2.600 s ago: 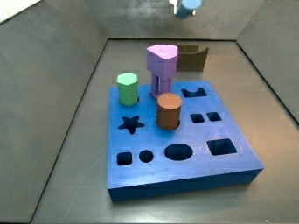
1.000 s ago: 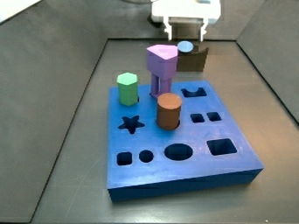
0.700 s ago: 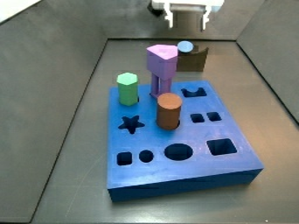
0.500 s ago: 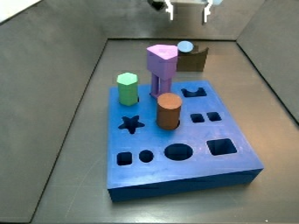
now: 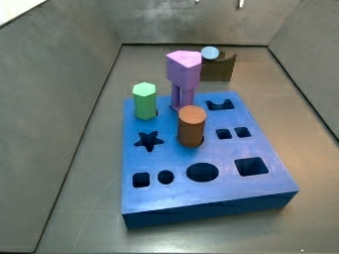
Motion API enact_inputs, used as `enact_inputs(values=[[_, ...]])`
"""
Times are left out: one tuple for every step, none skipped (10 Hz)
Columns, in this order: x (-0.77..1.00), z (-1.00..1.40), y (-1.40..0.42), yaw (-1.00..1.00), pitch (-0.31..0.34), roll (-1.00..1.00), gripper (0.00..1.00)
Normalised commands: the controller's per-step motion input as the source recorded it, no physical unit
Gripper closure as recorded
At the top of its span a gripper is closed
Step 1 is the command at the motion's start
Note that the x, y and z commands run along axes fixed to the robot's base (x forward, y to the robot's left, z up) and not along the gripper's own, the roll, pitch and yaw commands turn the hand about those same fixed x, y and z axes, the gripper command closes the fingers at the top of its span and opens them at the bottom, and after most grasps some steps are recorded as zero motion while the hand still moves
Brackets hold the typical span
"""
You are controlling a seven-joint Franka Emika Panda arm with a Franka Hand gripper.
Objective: Pick up the oval object. Move up. Place the oval object on the fixture. Regrasp the oval object. Move to above the board. Insert the oval object.
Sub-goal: Regrasp the oval object.
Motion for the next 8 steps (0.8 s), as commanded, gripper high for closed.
enact_inputs(values=[[-0.06,0.21,-0.53,0.00,0.019,1.00,0.00],[-0.04,0.02,-0.35,0.00,0.015,1.00,0.00],[-0.03,0.02,-0.10,0.00,0.012,1.00,0.00],[-0.04,0.04,-0.01,0.00,0.010,1.00,0.00],[-0.05,0.03,-0.02,0.00,0.006,1.00,0.00],[-0.04,0.00,-0.04,0.00,-0.002,1.00,0.00],[-0.04,0.01,-0.02,0.00,-0.007,1.00,0.00],[-0.04,0.01,-0.02,0.00,-0.015,1.00,0.00]])
